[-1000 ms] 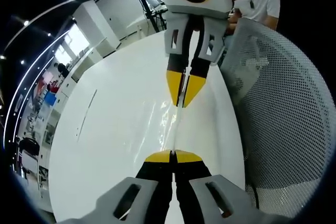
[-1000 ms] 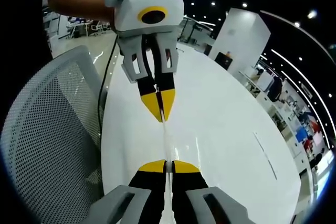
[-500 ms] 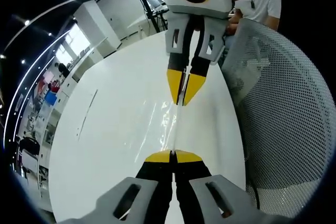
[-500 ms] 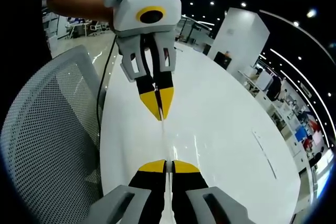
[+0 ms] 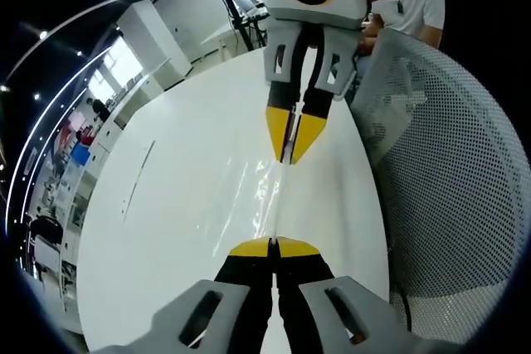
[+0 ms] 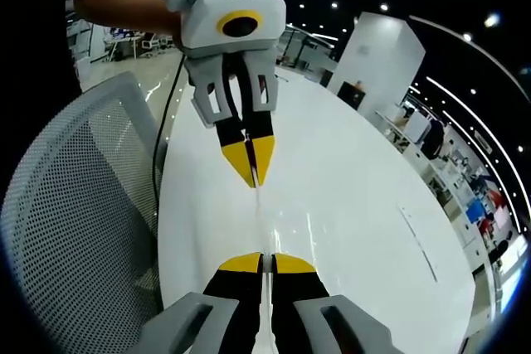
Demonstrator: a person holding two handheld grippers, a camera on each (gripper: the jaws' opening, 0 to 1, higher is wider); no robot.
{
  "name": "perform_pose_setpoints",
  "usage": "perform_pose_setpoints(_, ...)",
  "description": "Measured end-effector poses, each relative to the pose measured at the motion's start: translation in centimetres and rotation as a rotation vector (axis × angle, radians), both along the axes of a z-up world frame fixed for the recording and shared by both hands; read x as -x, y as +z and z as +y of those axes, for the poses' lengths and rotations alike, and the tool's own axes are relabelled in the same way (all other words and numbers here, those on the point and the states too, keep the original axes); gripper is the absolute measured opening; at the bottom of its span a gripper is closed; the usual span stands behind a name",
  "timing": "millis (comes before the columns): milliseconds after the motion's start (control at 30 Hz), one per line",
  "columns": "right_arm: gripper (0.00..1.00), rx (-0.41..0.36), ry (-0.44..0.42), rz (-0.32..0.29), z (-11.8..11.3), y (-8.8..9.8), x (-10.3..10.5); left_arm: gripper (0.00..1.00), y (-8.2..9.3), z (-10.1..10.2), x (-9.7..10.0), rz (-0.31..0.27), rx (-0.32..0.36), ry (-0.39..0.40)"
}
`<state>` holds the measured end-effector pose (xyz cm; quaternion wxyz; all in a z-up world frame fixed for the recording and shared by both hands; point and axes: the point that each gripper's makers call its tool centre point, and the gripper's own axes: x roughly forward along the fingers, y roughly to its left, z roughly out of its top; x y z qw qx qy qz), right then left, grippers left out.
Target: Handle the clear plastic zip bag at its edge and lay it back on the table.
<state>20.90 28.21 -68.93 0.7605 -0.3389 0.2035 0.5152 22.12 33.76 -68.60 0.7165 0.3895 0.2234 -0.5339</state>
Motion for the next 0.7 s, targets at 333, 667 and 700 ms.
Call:
perform_pose_setpoints(333,0.0,0.004,-0.006,0.003,-0.32,-0.07,-0.05,0.0,-0.02,0.1,-0.23,0.001,0.004,0.002)
perform_pose_setpoints(667,0.0,0.008,-0.012,0.003,-0.49,-0.11,-0.11,0.0,0.02,0.39,-0.3,0.001,0.004,0.004)
perform_pose_setpoints(700,0.0,0.009,-0.012,0.003,-0.52,-0.13,-0.1,0.0,0.04,0.42,-0.32,0.0,0.004,0.004)
